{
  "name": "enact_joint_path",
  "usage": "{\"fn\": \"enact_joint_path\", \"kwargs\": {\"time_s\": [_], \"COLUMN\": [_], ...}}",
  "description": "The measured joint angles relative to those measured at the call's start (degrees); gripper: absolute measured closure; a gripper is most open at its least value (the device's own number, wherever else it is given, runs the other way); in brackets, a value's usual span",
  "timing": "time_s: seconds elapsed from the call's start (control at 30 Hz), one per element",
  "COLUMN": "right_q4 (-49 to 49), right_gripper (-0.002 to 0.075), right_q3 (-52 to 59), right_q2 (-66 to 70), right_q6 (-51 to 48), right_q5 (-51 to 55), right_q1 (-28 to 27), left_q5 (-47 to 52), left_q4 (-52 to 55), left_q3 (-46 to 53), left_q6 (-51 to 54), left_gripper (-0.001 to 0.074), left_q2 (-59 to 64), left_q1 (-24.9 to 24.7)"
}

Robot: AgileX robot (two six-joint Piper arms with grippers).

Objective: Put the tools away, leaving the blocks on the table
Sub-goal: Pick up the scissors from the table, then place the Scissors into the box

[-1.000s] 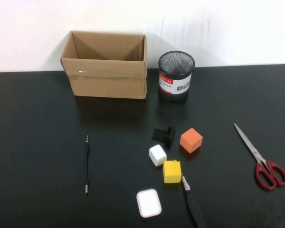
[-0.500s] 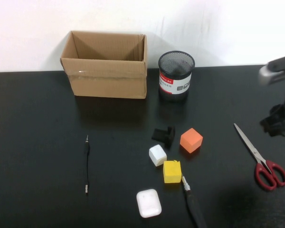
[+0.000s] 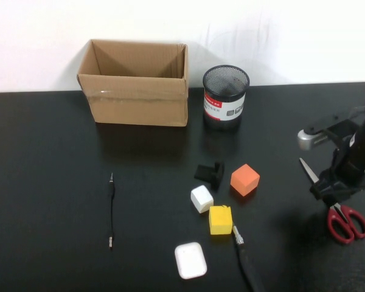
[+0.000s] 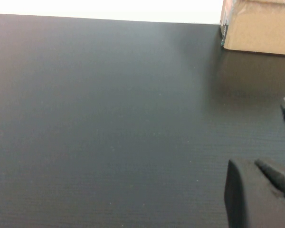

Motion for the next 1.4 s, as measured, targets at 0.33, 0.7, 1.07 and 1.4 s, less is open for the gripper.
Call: {"fn": "enact_joint_path", "kwargs": {"time_s": [0.33,0.7,1.07,1.4], "right_q4": [-2.9,-1.6,-2.1,-5.9], "right_gripper": [0.0461,0.0732,0.0731,0.0731], "right_q3": [-1.8,-5.6,-22.6,-30.2], "right_q2": [4.9,4.9,-1.7,1.9], "right_q6": [0.2,0.4,-1.0,-1.4], "right_q5": [-2.7,0.1,-5.4,-40.3], "right_q1": [0.0,0.0,8.4,18.6], "left_q5": [0.0,0.0,0.0,0.0], "left_q4": [0.0,0.0,0.0,0.0], "left_q3": [0.0,0.0,0.0,0.0], "left_q6": [0.0,0.0,0.0,0.0], "left_gripper": [0.0739,0.0739,0.0739,0.0739], "left_q2": [0.0,0.0,0.0,0.0], "left_q1": [0.0,0.0,0.0,0.0]}}
